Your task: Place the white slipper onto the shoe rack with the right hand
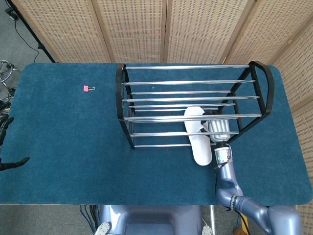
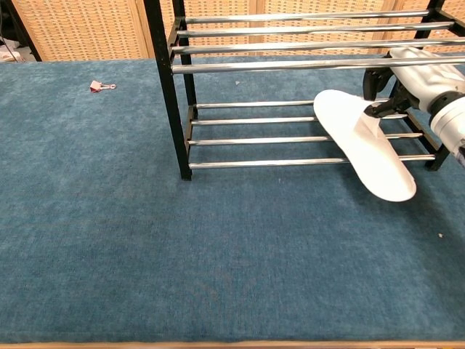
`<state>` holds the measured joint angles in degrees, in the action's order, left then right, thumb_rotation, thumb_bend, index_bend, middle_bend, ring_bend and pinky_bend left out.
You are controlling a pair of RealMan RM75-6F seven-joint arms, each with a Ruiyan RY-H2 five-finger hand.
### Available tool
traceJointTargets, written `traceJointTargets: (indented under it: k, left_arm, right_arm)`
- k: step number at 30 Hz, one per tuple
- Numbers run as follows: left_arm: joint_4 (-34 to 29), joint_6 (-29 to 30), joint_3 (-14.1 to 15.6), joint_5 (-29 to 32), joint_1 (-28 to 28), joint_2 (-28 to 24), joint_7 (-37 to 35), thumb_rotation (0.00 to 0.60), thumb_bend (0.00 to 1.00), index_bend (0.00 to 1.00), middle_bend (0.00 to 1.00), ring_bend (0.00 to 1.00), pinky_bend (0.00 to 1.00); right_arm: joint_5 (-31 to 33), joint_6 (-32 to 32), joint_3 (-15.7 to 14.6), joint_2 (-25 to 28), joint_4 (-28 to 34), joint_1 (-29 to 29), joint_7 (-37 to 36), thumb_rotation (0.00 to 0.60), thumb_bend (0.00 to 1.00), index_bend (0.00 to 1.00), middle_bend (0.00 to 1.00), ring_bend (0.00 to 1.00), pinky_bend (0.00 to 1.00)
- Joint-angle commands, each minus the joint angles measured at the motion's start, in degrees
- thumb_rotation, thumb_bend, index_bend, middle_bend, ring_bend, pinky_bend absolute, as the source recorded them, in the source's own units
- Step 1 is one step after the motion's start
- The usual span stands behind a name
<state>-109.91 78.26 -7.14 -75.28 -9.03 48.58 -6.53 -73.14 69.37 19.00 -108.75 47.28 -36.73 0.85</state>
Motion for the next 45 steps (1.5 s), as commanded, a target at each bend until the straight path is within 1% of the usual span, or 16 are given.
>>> traceJointTargets:
  k: [1, 6, 12, 14, 16, 17, 18, 19, 20, 21, 23, 25, 33, 38, 45]
  left_arm:
    - [0.01, -0.18, 0.05, 0.08, -0.06, 0.02, 0.10, 0.600, 0.08, 0.00, 0.00, 0.00, 0.00]
    - [-0.05, -0.65, 0.08, 0.40, -0.38, 0.22, 0.96, 0.600, 0.08, 0.00, 0.00, 0.00, 0.00]
    - [-0.19, -0.60, -0.03, 0.73, -0.42, 0.27, 1.19, 0.600, 0.08, 0.00, 0.00, 0.00, 0.00]
    - [-0.22, -0.60, -0.06, 0.79, -0.40, 0.19, 1.05, 0.600, 0.08, 0.00, 0.00, 0.00, 0.00]
    - [-0.21, -0.52, -0.09, 0.79, -0.35, 0.14, 0.84, 0.600, 0.08, 0.00, 0.00, 0.00, 0.00]
    - [-0.16, -0.50, -0.09, 0.79, -0.33, 0.11, 0.75, 0.600, 0.08, 0.00, 0.00, 0.00, 0.00]
    - [-0.13, -0.51, -0.09, 0.77, -0.31, 0.08, 0.66, 0.600, 0.08, 0.00, 0.00, 0.00, 0.00]
    - [-0.11, -0.52, -0.09, 0.79, -0.31, 0.06, 0.63, 0.600, 0.08, 0.00, 0.00, 0.00, 0.00]
    - [-0.09, -0.53, -0.09, 0.80, -0.31, 0.06, 0.63, 0.600, 0.08, 0.00, 0.00, 0.00, 0.00]
    - [-0.10, -0.52, -0.10, 0.79, -0.31, 0.05, 0.61, 0.600, 0.08, 0.00, 0.00, 0.00, 0.00]
    - [-0.11, -0.51, -0.06, 0.67, -0.31, 0.05, 0.60, 0.600, 0.08, 0.00, 0.00, 0.00, 0.00]
    - [-0.14, -0.51, -0.02, 0.53, -0.32, 0.07, 0.67, 0.600, 0.08, 0.00, 0.00, 0.00, 0.00]
    - [-0.26, -0.22, 0.05, 0.27, -0.20, 0.11, 0.69, 0.600, 0.08, 0.00, 0.00, 0.00, 0.00]
    - [-0.22, -0.18, 0.08, 0.11, -0.16, 0.06, 0.48, 0.600, 0.08, 0.00, 0.00, 0.00, 0.00]
    - [-0.10, -0.18, 0.06, 0.11, -0.16, 0.03, 0.30, 0.600, 0.08, 0.00, 0.00, 0.00, 0.00]
  right_arm:
    - [1.41, -0.77, 1.06, -0.68, -0.61, -0.47, 0.51, 0.600, 0.44, 0.64, 0.57, 0.42, 0.54]
    - [4.08, -2.04, 3.39, -1.54, -1.78, -1.63, 0.89, 0.600, 0.44, 0.63, 0.57, 0.42, 0.54]
    - [5.00, -2.31, 3.76, -2.09, -3.04, -2.10, 1.65, 0.600, 0.44, 0.64, 0.57, 0.42, 0.53]
    - [5.10, -2.57, 3.59, -2.13, -3.01, -2.14, 1.76, 0.600, 0.44, 0.62, 0.56, 0.41, 0.51]
    - [5.18, -4.08, 3.26, -1.25, -1.40, -1.89, 0.05, 0.600, 0.44, 0.57, 0.49, 0.37, 0.44]
    - [5.36, -4.92, 3.17, -0.67, -0.53, -1.75, -0.53, 0.600, 0.42, 0.52, 0.43, 0.32, 0.39]
    - [5.53, -5.82, 3.05, 0.11, 0.66, -1.58, -1.03, 0.600, 0.38, 0.45, 0.37, 0.26, 0.32]
    - [5.65, -6.39, 2.98, 0.74, 1.59, -1.47, -1.27, 0.600, 0.34, 0.41, 0.33, 0.23, 0.29]
    - [5.69, -6.77, 2.86, 1.32, 2.39, -1.36, -1.30, 0.600, 0.26, 0.36, 0.28, 0.18, 0.24]
    - [5.77, -7.00, 2.78, 1.81, 3.11, -1.24, -1.16, 0.600, 0.20, 0.33, 0.24, 0.14, 0.21]
    - [6.04, -7.20, 2.66, 2.60, 4.46, -1.05, -0.36, 0.600, 0.17, 0.30, 0.19, 0.10, 0.18]
    - [6.46, -7.50, 2.50, 3.44, 6.09, -0.84, 0.80, 0.600, 0.16, 0.28, 0.15, 0.07, 0.16]
    - [7.78, -7.17, 1.86, 5.81, 12.10, 0.09, 4.95, 0.600, 0.16, 0.26, 0.10, 0.03, 0.13]
    - [7.96, -6.50, 1.09, 6.59, 14.48, 0.71, 6.52, 0.600, 0.16, 0.26, 0.10, 0.03, 0.13]
    - [7.08, -4.65, -0.17, 7.49, 17.65, 1.98, 6.90, 0.600, 0.16, 0.26, 0.10, 0.03, 0.13]
